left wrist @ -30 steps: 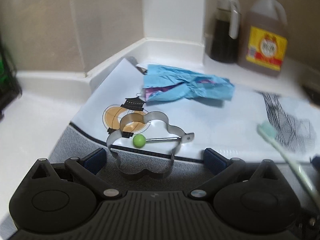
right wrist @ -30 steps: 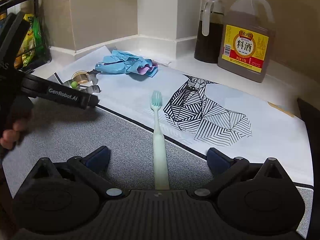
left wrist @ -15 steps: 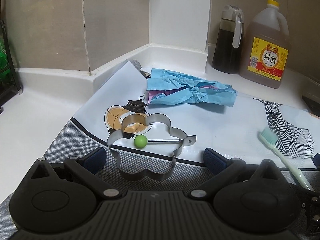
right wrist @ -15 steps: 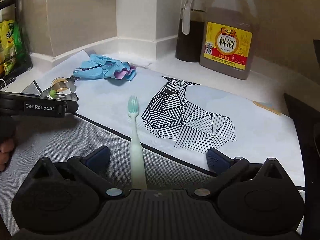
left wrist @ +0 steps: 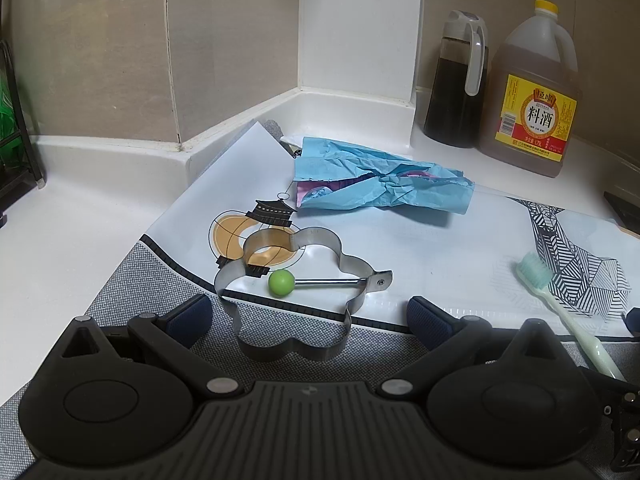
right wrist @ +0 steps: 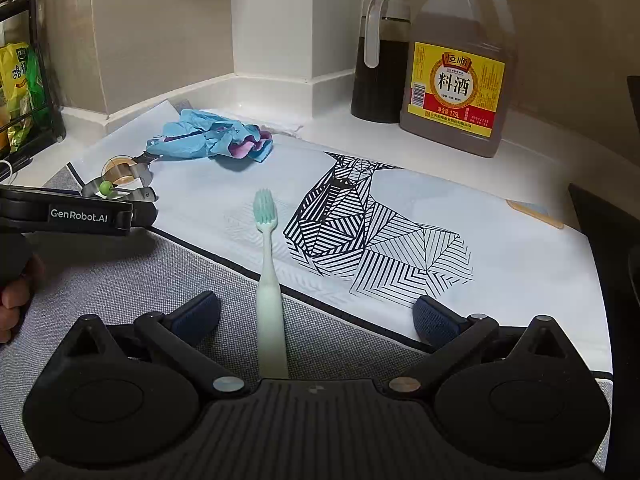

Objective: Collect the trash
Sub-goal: 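Lift the toothbrush with the right tool while the left tool grasps the metal egg ring, then carry the egg ring and toothbrush down into the cabinet above the blue bin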

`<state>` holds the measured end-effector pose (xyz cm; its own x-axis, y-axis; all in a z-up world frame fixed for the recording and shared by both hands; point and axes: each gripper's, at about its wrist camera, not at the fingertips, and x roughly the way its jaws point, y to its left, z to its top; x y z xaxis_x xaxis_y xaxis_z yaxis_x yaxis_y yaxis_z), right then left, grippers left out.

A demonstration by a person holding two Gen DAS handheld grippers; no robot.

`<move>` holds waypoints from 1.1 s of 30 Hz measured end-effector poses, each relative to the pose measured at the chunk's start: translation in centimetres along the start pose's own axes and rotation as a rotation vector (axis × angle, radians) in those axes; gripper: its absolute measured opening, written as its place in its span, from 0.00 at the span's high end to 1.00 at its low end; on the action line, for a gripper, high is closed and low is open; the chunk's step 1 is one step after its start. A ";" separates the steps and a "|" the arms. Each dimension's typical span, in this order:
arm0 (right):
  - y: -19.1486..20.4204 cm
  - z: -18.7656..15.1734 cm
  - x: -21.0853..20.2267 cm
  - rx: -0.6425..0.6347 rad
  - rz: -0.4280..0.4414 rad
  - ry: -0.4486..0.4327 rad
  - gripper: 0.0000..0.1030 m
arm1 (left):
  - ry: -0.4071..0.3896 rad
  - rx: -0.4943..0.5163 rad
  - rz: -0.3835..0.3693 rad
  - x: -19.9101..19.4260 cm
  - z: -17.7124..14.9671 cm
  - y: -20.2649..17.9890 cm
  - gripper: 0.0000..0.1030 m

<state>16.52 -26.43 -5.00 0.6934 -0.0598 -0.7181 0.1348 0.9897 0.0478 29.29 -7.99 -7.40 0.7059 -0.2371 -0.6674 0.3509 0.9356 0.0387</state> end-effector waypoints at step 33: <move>0.9 -1.9 -11.9 -0.020 0.157 -0.195 0.87 | -0.145 0.024 0.062 -18.6 -4.7 0.2 0.22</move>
<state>7.08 -24.57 2.29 0.8285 0.0728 -0.5553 0.0018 0.9912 0.1327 13.41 -2.14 1.53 0.8075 -0.2165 -0.5488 0.3177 0.9434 0.0952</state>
